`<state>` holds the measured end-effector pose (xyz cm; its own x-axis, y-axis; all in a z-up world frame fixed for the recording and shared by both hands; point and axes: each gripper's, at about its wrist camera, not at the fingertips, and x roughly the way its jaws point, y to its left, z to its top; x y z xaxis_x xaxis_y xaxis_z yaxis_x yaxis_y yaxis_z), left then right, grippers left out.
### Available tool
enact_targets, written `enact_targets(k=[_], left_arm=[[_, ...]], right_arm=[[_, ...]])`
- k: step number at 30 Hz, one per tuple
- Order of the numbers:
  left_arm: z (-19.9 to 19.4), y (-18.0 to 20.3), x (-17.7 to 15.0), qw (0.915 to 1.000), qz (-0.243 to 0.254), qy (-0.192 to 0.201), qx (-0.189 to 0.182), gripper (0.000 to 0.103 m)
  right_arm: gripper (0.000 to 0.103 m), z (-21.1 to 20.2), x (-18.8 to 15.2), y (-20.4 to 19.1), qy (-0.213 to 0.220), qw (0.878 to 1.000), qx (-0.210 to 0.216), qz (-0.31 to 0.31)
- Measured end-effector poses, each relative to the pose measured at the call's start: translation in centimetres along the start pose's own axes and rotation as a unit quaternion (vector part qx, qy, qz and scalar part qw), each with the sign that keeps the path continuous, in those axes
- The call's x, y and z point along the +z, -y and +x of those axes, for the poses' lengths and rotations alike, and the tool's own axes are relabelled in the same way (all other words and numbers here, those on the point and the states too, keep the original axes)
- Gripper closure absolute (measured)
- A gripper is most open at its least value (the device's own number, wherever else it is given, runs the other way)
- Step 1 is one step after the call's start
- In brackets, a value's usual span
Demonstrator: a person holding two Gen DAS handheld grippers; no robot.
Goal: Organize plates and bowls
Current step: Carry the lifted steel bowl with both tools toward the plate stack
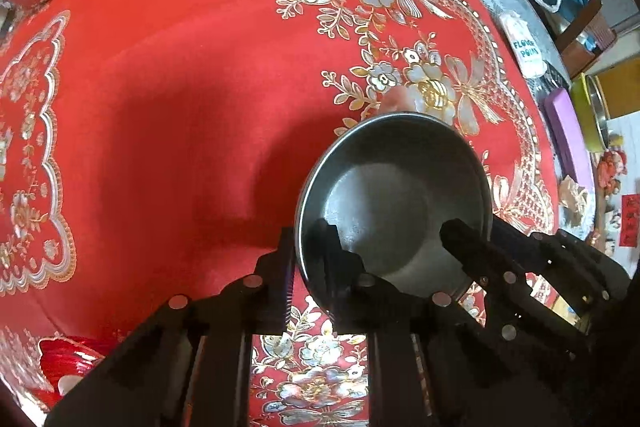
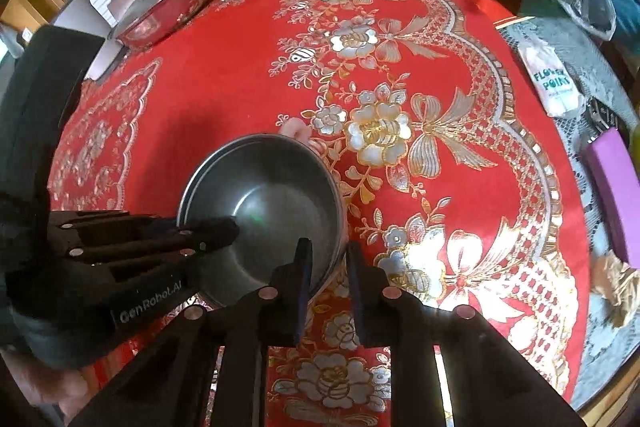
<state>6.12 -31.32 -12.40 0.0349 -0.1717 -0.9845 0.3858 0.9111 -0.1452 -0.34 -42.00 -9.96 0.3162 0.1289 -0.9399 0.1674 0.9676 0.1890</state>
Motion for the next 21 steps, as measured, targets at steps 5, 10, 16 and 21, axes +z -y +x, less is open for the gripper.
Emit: enact_targets(k=[5,10,16,21], left_arm=[[-0.8,0.0,-0.1,1.0000,-0.003,0.006,-0.004,0.094],[-3.4,-0.4,-0.1,0.9995,-0.007,0.026,-0.014,0.095],[-6.7,-1.2,-0.1,0.9981,-0.015,0.052,-0.028,0.094],[-8.9,-1.4,-0.4,0.9966,-0.015,0.074,-0.032,0.094]], right_arm=[[0.090,-0.5,0.1,0.1,-0.003,1.000,-0.003,0.003],[0.090,-2.5,1.0,-0.5,0.008,1.000,0.000,0.000],[0.091,-5.8,2.3,-1.8,0.036,0.999,0.009,-0.008],[0.091,-7.9,2.2,-2.7,0.058,0.998,0.012,-0.008]])
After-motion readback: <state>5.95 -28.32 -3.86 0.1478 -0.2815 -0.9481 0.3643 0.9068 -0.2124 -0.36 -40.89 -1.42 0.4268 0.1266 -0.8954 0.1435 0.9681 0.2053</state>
